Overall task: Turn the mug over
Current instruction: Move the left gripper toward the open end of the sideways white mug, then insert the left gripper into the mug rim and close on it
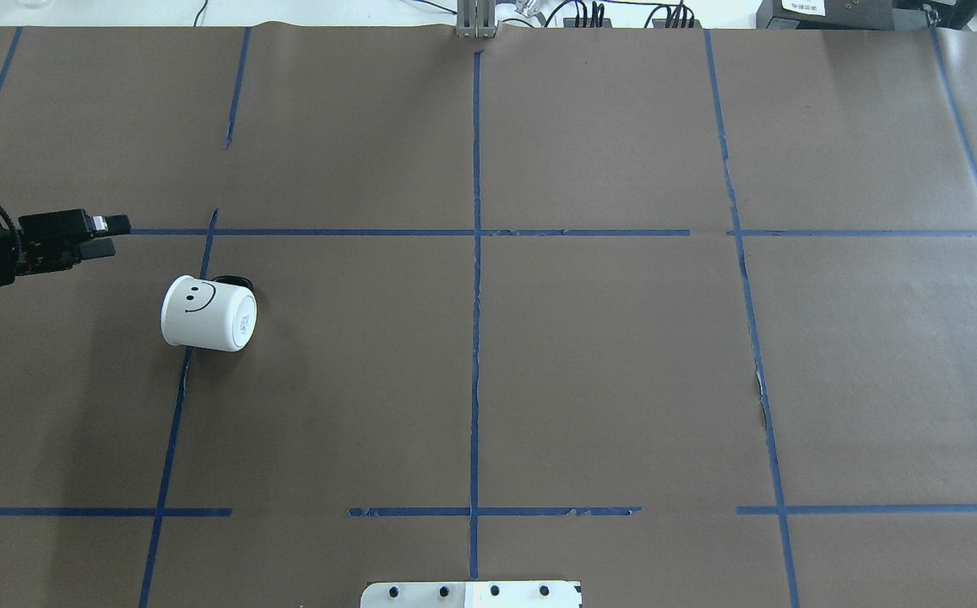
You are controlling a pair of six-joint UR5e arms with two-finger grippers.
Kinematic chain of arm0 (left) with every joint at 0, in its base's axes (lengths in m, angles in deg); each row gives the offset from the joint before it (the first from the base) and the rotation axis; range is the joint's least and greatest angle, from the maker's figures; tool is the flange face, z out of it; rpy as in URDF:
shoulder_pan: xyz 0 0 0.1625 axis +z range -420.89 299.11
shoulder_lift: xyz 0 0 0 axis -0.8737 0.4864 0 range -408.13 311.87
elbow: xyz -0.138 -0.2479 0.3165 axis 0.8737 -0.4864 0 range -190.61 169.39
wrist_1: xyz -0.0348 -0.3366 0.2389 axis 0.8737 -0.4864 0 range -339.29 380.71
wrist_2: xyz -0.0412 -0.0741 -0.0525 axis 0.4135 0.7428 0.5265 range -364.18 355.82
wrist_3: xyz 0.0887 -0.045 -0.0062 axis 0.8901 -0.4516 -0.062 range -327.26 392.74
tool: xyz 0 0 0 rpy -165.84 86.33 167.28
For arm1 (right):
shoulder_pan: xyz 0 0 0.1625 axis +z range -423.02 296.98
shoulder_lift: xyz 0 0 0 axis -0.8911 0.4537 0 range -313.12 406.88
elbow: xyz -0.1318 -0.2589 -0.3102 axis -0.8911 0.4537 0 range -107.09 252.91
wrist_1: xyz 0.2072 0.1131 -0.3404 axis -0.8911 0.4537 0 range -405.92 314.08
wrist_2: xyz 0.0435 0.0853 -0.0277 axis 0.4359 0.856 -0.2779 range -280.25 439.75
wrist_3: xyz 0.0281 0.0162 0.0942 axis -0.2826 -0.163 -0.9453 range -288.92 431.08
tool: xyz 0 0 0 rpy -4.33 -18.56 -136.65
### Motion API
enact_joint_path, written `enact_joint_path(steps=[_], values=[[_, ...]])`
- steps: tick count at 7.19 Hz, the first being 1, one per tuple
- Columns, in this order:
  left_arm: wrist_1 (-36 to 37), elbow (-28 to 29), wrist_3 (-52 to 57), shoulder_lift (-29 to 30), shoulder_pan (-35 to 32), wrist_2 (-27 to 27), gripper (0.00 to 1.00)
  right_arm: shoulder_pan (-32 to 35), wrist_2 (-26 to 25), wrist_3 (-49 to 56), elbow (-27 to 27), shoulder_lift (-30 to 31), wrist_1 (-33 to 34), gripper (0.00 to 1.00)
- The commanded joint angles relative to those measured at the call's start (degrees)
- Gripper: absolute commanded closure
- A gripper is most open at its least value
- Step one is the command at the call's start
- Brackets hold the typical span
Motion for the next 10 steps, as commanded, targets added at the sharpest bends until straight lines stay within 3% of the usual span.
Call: enact_joint_path(steps=[1, 5, 10], values=[[-3.9, 2.6, 0.3, 1.6, 2.9, 0.0, 0.0, 0.0, 0.0, 0.0, 0.0, 0.0, 0.0, 0.0], [-10.8, 7.1, -2.2, 2.5, 4.4, 2.1, 0.0, 0.0, 0.0, 0.0, 0.0, 0.0, 0.0, 0.0], [-11.7, 10.1, -3.4, 6.3, 5.4, 3.5, 0.03, 0.0, 0.0, 0.0, 0.0, 0.0, 0.0, 0.0]])
